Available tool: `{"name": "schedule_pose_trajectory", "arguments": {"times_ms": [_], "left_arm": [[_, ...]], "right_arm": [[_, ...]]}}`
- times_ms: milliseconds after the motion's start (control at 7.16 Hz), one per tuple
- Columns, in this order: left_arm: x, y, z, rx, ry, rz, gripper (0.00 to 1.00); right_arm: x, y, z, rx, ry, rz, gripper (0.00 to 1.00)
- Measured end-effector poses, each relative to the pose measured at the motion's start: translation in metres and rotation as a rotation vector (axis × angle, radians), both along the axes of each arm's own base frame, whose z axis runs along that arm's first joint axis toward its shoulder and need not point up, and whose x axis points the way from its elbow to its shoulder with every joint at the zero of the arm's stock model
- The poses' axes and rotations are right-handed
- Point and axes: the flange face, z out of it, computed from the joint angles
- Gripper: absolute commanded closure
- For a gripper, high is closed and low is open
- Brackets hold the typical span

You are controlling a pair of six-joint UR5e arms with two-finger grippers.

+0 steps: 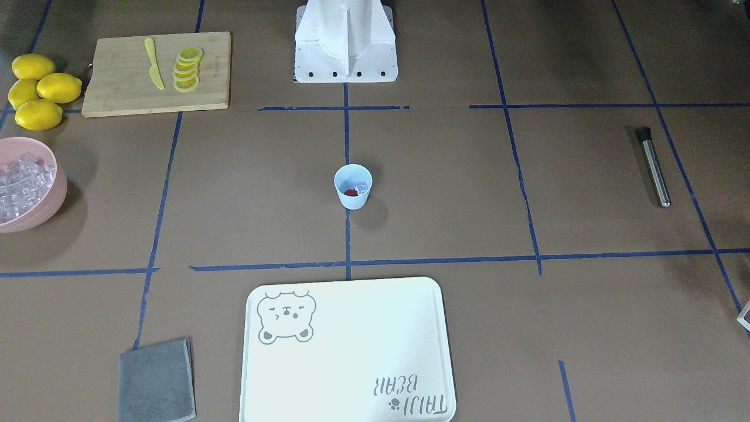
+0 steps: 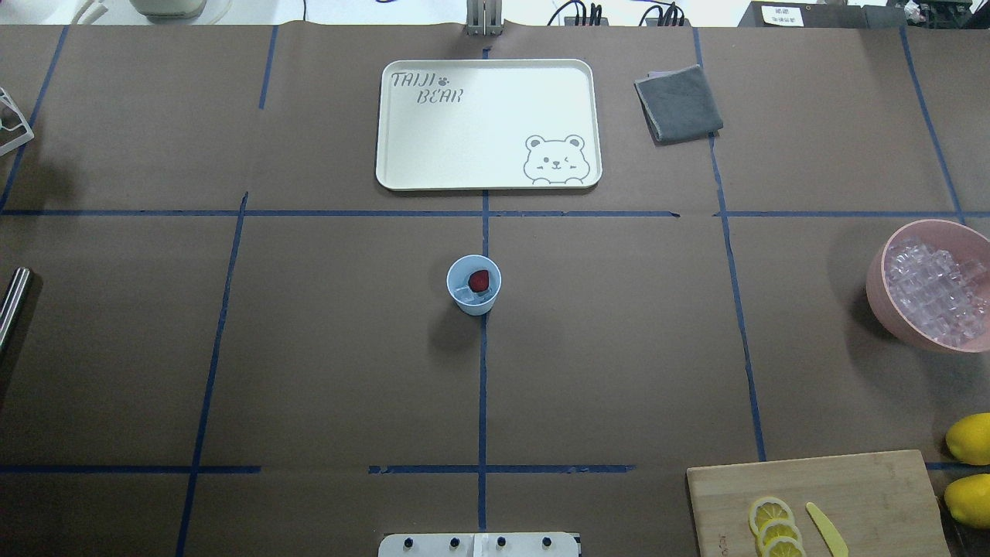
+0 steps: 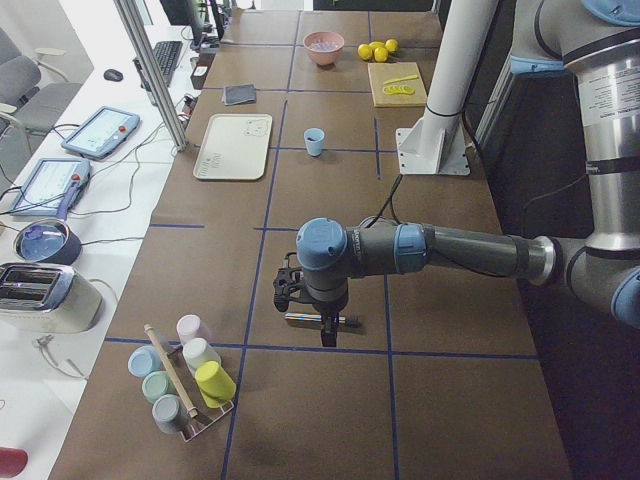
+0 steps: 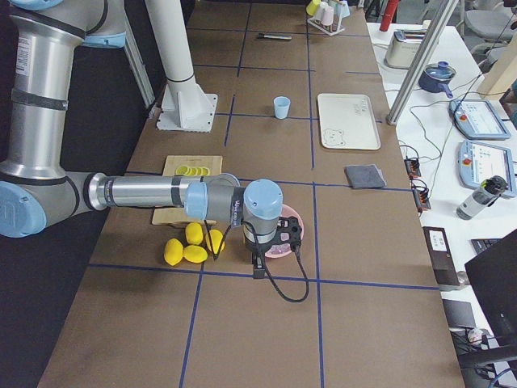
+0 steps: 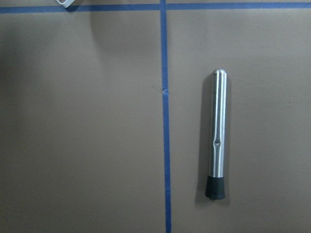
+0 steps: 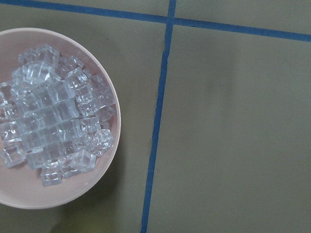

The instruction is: Mash ice and strawberries in cup

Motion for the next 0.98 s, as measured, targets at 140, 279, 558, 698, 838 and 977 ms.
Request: {"name": "schedule_pose_trajectory", "arguments": {"times_ms": [140,279,558,698,838,977], "left_arm": [[0.000,0.000,0.001,-0.002,-0.005,0.000,0.00],[0.000,-0.001,0.006,-0.010,-0.005,0.000,0.00],[0.000,-0.004,0.014,-0.024,-0.002,0.000,0.00],[0.000,-0.005,0.015,-0.023,-0.001,0.000,0.00],[0.000,-0.005,0.013,-0.020,-0.001,0.000,0.00],[0.000,-0.006,0.011,-0.015,-0.001,0.000,0.00]], "right_arm": [[0.000,0.001,0.001,-0.002,0.000,0.000,0.01],[0.000,0.001,0.001,-0.004,-0.001,0.000,0.01],[0.000,0.002,0.003,-0.009,-0.001,0.000,0.01],[0.000,0.003,0.004,-0.012,0.000,0.000,0.01],[0.000,0.003,0.005,-0.015,0.000,0.001,0.01],[0.000,0.003,0.007,-0.019,0.000,0.001,0.01]]}}
